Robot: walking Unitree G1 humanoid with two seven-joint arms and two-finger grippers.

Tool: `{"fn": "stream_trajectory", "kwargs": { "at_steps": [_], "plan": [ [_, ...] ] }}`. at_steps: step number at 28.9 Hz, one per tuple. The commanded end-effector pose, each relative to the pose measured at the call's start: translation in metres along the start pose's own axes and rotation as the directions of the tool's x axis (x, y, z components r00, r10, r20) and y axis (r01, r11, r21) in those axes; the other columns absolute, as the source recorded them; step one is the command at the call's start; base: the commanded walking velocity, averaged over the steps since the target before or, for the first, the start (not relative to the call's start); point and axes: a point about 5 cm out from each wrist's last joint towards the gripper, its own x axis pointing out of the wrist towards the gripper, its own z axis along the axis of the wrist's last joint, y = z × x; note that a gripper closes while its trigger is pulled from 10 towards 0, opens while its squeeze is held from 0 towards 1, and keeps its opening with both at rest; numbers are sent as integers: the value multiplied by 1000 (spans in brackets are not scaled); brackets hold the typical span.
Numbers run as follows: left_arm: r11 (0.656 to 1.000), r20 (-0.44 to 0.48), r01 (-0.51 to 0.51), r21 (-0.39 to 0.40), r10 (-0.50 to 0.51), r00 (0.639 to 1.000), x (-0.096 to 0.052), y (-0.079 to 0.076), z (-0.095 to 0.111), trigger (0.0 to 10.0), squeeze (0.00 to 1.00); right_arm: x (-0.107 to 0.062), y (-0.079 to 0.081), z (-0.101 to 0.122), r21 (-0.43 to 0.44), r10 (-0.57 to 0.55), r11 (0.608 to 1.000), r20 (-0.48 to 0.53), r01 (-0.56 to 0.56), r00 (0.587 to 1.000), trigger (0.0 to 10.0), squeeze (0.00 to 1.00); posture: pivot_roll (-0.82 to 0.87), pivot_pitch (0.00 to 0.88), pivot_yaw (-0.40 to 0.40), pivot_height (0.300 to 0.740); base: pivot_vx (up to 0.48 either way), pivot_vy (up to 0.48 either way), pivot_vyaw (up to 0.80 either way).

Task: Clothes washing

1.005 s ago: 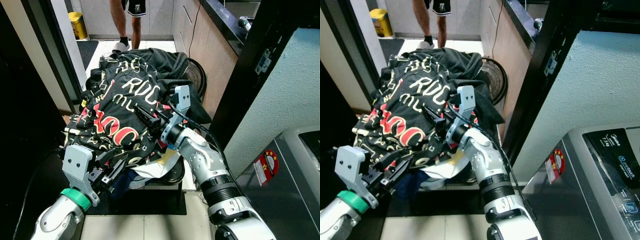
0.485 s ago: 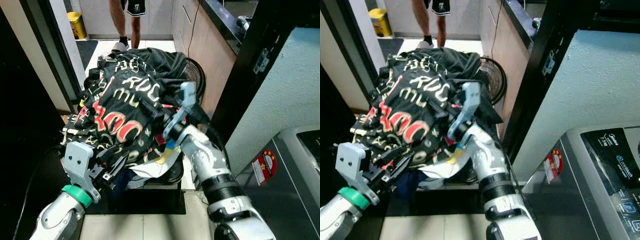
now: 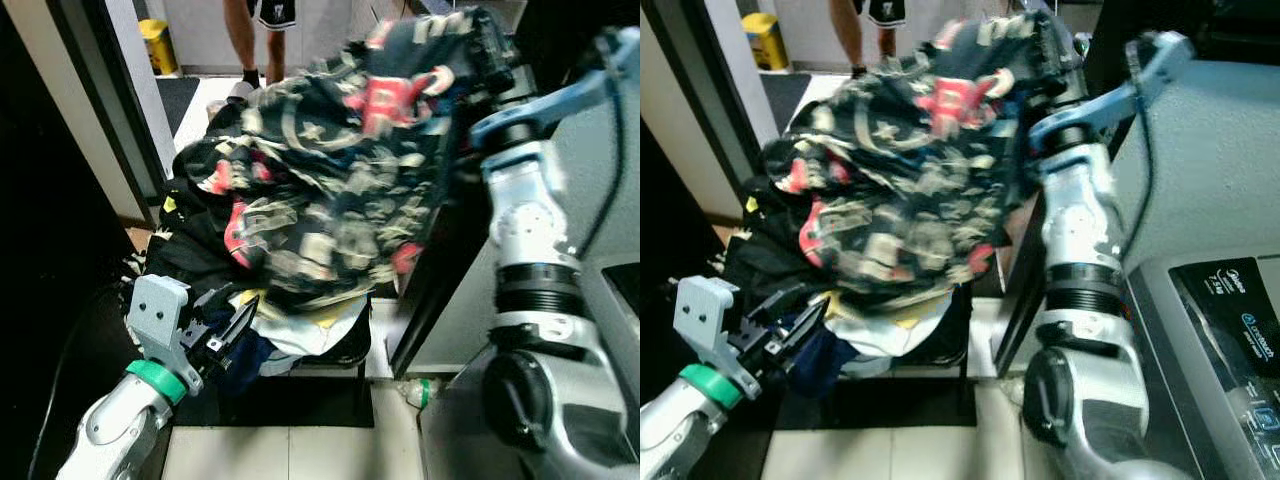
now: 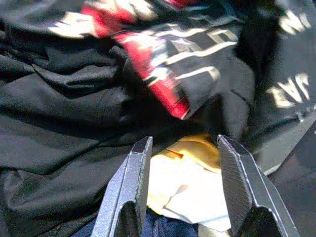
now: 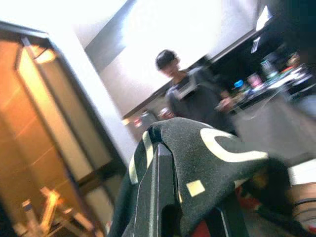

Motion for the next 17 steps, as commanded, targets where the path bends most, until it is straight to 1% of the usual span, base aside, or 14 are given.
{"fn": "stream_trajectory", "kwargs": {
  "at_steps": [1,2,6,7,8,9,10,11,12,13,14,15,16,17],
  "plan": [
    [1000,-21,-13,4,14,1000,-3,2,-5,10000,0,7,7,9,8,16,1000,51,-16,999,0,0,58,7,48,740,0,0,0],
    [1000,-20,-21,7,21,1000,-2,4,-5,10000,0,5,1,14,-2,-9,1000,65,10,998,0,0,58,2,52,740,0,0,0],
    [1000,-18,-26,10,26,999,-1,5,-4,10000,0,3,-2,13,-7,-22,1000,57,22,998,0,0,58,2,52,740,0,0,0],
    [1000,-20,-26,12,26,999,1,5,-4,10000,0,-5,-1,0,-20,-21,1000,4,21,1000,0,0,58,0,55,740,0,0,0],
    [1000,-20,-26,12,26,999,1,5,-4,10000,0,-5,-1,0,-20,-21,1000,4,21,1000,0,0,58,0,55,740,0,0,0],
    [1000,-21,-18,19,19,1000,3,5,-3,10000,0,-15,2,-17,-18,7,1000,-70,-8,998,0,0,58,0,55,740,0,0,0],
    [1000,-21,-18,19,19,1000,3,5,-3,10000,0,-15,2,-17,-18,7,1000,-70,-8,998,0,0,58,0,55,740,0,0,0],
    [1000,-18,-8,26,8,1000,5,4,-1,10000,0,-28,6,-35,11,53,999,-153,-52,987,78,0,64,4,51,740,0,0,0],
    [1000,-18,-8,26,8,1000,5,4,-1,10000,0,-28,6,-35,11,53,999,-153,-52,987,78,0,64,4,51,740,0,0,0],
    [999,-13,1,32,-1,1000,7,3,1,10000,0,-42,9,-51,23,98,995,-225,-95,969,1216,0,64,4,51,740,0,0,0],
    [999,-13,1,32,-1,1000,7,3,1,10000,0,-42,9,-51,23,98,995,-225,-95,969,1216,0,64,4,51,740,0,0,0],
    [999,-3,26,39,-26,1000,9,-1,5,10000,0,-70,14,-70,61,163,987,-325,-151,932,0,0,66,5,46,740,0,0,0],
    [999,-3,26,39,-26,1000,9,-1,5,10000,0,-70,14,-70,61,163,987,-325,-151,932,0,0,66,5,46,740,0,0,0],
    [998,1,39,42,-39,999,10,-2,7,10000,0,-82,16,-76,82,185,983,-361,-167,914,0,0,66,5,46,740,0,0,0]
  ]
}}
